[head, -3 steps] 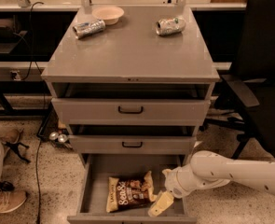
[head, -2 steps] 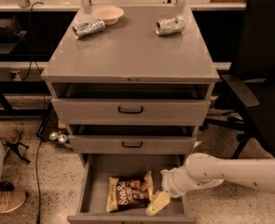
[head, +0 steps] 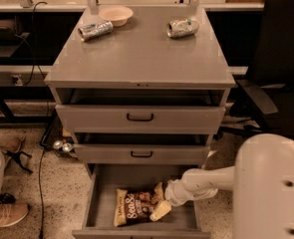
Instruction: Pick brown chip bag from bottom drawer and place on counter
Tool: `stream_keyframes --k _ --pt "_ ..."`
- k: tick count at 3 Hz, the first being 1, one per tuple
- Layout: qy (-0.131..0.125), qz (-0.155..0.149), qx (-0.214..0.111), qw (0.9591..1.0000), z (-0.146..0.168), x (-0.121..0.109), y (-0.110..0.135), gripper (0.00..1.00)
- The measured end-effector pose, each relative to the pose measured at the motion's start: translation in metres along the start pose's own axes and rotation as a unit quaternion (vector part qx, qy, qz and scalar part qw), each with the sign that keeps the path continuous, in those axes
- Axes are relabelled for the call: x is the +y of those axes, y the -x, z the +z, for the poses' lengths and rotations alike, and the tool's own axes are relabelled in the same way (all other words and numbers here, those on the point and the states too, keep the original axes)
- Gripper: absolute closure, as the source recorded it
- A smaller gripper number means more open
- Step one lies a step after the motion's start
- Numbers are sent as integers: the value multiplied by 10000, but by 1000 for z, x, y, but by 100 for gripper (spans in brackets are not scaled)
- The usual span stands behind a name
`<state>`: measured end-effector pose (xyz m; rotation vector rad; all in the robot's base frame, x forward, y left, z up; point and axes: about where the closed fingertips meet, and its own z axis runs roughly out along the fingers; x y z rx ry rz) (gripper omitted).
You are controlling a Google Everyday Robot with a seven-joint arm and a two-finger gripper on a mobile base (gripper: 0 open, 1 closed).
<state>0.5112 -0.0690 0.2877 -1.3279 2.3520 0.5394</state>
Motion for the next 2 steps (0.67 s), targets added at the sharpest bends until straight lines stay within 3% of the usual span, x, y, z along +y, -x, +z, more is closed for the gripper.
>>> stream_keyframes --k 1,2 --pt "-155 221 141 9995 60 -23 -23 0" --pt "-243 325 255 9988 91 -31 -35 0"
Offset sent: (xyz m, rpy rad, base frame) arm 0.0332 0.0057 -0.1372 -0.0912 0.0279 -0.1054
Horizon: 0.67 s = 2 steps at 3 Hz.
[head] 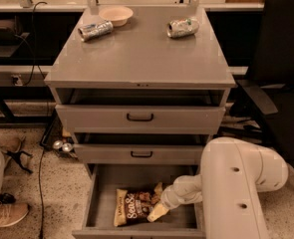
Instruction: Pick brown chip bag from bottom drawer and place on counter
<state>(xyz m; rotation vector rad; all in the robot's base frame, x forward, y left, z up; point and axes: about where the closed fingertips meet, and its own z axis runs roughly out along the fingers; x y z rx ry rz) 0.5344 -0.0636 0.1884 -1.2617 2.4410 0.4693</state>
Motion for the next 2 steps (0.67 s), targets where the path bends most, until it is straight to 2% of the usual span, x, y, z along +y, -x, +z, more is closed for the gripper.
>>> stream_keyframes --k 1,2 --pt "0 86 38 10000 31 -4 -6 0" --pt "49 129 21 9999 49 -4 -9 10"
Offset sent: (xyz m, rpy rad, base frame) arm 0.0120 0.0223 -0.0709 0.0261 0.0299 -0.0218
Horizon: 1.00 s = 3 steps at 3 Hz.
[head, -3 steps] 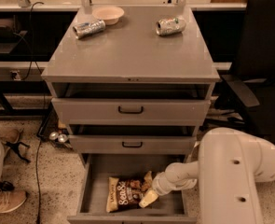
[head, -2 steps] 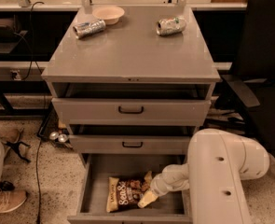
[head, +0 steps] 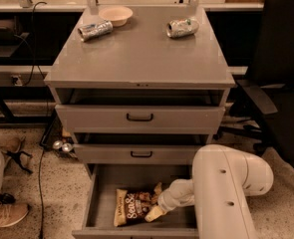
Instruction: Pick brown chip bag from bottom drawer and place on counter
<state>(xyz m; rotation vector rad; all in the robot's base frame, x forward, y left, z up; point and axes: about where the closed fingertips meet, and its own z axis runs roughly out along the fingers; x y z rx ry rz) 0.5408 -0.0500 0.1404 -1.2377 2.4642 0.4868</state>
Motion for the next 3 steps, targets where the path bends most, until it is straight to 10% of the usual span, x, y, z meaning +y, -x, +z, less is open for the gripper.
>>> stream_keyframes --k 3 --pt "456 -88 -1143 9924 -34 5 25 89"
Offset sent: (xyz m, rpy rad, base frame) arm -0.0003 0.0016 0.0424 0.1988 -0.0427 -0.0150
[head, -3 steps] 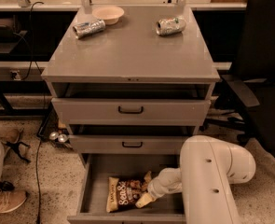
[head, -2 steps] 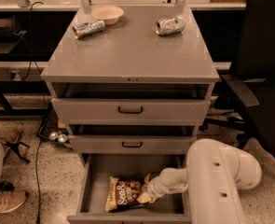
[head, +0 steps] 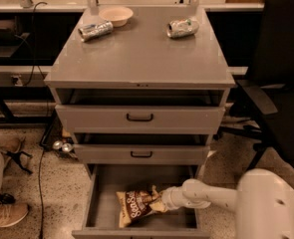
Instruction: Pick brown chip bag from bottom drawer and place on counter
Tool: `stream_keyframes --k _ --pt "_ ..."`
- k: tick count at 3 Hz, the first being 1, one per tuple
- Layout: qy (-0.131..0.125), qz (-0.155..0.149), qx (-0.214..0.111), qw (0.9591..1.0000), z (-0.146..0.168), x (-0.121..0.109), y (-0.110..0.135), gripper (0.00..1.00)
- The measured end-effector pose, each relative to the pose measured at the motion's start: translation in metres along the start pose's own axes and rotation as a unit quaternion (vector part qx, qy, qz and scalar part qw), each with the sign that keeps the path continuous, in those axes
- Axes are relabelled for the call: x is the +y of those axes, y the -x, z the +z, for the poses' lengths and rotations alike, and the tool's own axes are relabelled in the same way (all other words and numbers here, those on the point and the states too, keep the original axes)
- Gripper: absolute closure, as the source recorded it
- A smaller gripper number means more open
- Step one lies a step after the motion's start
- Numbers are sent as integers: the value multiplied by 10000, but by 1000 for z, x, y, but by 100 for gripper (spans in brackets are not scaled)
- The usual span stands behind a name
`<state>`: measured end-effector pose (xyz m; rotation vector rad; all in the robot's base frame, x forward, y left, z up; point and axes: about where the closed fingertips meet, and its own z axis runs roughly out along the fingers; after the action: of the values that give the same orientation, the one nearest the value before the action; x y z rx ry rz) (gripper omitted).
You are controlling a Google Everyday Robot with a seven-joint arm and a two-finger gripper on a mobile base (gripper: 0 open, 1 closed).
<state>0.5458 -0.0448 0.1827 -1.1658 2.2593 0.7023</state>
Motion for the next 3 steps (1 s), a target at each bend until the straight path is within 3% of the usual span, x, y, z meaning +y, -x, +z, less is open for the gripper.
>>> stream_keyframes --k 1,2,3 --pt "379 -233 -1033 9937 -48 18 43 100" --pt "540 -539 -1887 9791 -126 29 69 100" --pt "644 -461 -2055 9754 -159 39 41 100"
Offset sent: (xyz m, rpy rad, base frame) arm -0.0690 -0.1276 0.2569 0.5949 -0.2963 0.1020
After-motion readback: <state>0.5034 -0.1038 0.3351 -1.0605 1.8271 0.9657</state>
